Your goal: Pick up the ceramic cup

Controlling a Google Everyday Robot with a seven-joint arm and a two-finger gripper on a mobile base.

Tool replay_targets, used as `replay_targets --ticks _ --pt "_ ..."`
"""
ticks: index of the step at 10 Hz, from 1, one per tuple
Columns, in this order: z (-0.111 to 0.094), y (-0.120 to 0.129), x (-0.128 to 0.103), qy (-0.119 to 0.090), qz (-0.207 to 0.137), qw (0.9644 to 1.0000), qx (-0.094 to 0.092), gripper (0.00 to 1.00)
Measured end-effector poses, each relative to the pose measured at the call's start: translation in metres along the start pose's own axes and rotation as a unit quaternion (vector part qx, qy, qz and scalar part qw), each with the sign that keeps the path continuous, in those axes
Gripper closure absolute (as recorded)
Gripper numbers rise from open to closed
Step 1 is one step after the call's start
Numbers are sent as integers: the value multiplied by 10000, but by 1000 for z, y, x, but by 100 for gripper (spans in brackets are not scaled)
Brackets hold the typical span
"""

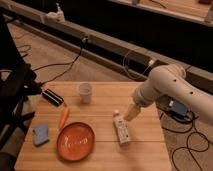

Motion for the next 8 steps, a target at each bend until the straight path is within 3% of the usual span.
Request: replay_targets --ticks 8 --pt "-1 -3 -1 5 -29 10000 50 20"
